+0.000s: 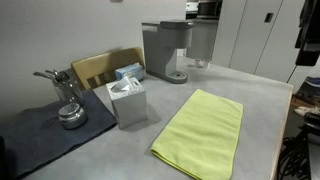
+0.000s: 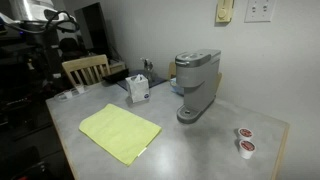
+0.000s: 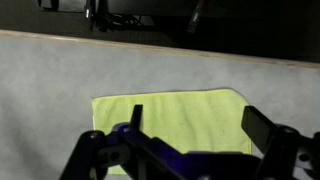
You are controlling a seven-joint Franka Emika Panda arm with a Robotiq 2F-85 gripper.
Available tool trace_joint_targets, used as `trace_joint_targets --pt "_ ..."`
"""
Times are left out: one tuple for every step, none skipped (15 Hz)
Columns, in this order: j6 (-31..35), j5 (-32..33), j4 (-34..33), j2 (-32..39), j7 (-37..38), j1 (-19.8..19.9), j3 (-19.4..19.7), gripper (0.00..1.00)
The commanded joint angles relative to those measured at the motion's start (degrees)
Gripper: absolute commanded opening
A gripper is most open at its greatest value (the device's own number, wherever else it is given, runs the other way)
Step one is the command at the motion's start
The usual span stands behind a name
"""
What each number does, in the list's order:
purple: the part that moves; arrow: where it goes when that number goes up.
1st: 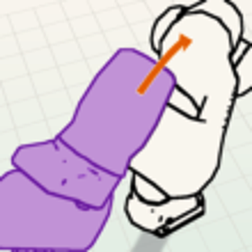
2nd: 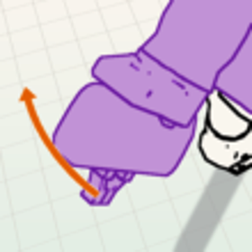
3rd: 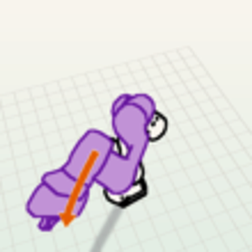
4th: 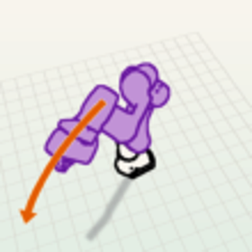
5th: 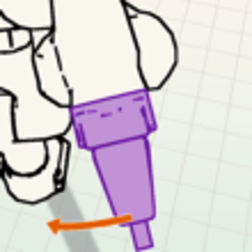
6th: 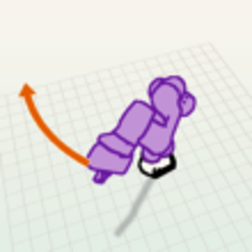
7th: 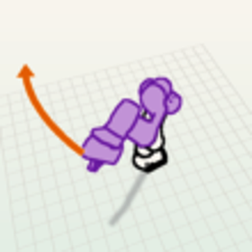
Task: Fold the yellow towel in half
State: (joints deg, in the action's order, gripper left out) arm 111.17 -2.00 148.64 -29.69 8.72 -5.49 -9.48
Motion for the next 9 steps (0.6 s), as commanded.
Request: trace_joint_targets --pt "-0.1 0.2 -0.1 0.0 0.2 -0.4 0.4 1.0" --pt "-0.1 0.2 -0.1 0.0 0.2 -0.4 0.4 1.0" --pt "1.2 0.3 0.3 -0.1 1.0 -0.1 0.2 1.0" --pt "1.8 0.4 0.5 0.0 1.2 -0.1 0.1 1.0" --pt "2.8 0.4 0.5 0.4 1.4 0.0 0.1 1.0" --pt "3.6 0.2 0.4 0.9 1.5 0.0 0.2 1.0" --pt "4.4 -0.1 0.3 1.5 1.5 0.0 0.3 1.0" --pt "5.1 -0.1 0.2 2.0 1.6 0.0 0.3 1.0" --pt "6.0 -0.1 0.0 2.7 1.4 0.0 0.4 1.0"
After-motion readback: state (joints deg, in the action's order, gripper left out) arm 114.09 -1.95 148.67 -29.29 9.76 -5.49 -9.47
